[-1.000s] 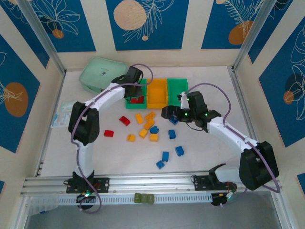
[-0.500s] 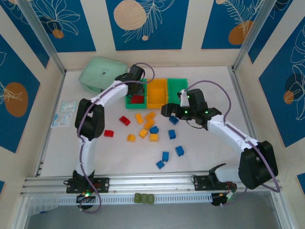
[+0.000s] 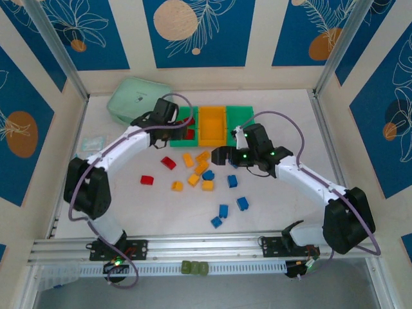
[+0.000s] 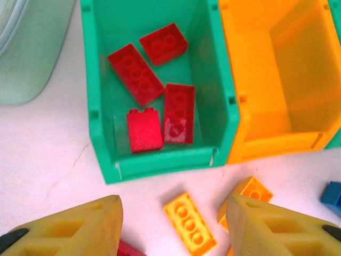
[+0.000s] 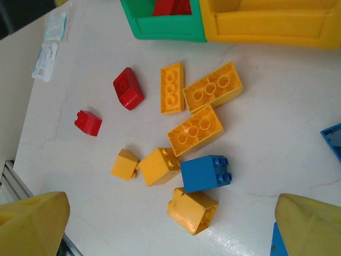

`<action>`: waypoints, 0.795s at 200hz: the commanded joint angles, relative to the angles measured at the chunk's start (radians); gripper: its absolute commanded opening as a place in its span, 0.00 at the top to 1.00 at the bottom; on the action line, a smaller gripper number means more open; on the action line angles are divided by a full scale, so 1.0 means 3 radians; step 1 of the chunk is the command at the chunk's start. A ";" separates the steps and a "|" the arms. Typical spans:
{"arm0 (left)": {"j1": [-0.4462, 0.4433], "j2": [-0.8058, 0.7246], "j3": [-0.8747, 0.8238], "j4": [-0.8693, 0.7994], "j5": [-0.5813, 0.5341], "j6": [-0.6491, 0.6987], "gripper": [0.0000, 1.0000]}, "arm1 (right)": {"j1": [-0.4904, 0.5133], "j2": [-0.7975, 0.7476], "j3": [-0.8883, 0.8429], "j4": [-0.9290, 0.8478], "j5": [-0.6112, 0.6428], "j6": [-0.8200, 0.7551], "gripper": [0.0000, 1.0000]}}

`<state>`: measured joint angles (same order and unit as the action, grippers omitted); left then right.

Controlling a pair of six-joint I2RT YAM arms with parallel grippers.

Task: Sort the legos into containers by color
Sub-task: Pick up the lego from the center of the table.

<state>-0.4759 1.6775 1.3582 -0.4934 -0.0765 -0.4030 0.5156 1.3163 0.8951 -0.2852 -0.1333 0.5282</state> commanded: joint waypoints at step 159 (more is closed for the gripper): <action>0.0019 0.0204 -0.0961 0.0304 -0.0206 -0.0870 0.25 | 0.0460 0.0266 -0.0240 0.0236 0.0255 0.0137 0.01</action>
<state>-0.4759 1.6924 1.0264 -0.4213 -0.1162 -0.6403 0.6510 1.4105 0.8352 -0.2047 -0.0742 0.5762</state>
